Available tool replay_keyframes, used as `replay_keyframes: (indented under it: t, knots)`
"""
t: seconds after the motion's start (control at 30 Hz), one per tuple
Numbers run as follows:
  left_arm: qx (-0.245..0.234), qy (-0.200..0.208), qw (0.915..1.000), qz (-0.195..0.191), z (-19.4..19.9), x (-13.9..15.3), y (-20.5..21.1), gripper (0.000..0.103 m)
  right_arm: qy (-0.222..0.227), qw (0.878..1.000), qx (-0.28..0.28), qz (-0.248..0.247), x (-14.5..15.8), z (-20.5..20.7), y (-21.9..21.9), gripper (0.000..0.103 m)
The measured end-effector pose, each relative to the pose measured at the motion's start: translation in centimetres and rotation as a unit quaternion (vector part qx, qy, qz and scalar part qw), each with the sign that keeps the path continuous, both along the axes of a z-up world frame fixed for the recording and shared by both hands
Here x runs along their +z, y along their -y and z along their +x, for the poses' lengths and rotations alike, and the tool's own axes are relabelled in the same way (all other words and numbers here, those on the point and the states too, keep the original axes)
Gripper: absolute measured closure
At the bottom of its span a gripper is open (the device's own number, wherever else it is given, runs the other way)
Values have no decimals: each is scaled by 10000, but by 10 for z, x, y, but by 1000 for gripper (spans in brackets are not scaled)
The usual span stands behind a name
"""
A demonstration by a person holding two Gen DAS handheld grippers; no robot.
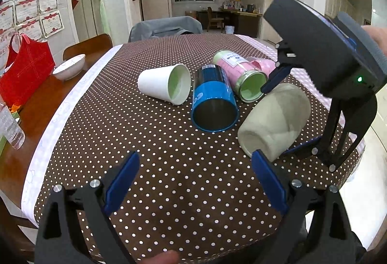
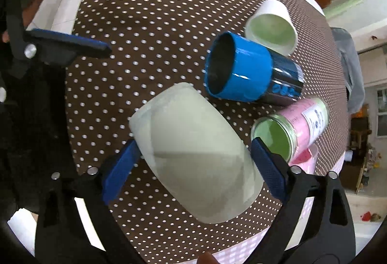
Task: Flip cup upside down
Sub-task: 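Rotate the held pale green cup with the right tool, turning its base up, then lower the inverted pale green cup toward the table with the right tool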
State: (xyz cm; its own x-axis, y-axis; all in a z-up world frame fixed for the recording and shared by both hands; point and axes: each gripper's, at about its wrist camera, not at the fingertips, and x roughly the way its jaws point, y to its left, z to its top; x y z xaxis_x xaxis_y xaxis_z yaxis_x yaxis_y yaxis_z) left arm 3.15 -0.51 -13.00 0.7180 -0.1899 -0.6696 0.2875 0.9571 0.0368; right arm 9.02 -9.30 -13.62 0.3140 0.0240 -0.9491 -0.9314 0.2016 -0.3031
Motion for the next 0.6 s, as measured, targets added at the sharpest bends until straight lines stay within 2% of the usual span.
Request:
replay_keyframes:
  t: [0.27, 0.37, 0.43, 0.6]
  knots:
    - [-39, -103, 9999, 13, 3, -5, -1, 11, -133, 9999, 20, -45, -5, 16, -12, 14]
    - [-28, -123, 9999, 6, 3, -7, -2, 11, -394, 9985, -373, -68, -12, 27, -13, 21]
    - [-31, -119, 9999, 2, 3, -7, -3, 11, -571, 9963, -637, 38, -12, 39, -10, 22]
    - [-30, -125, 9999, -1, 4, -8, -3, 11, -576, 9970, -505, 76, -12, 40, -12, 22]
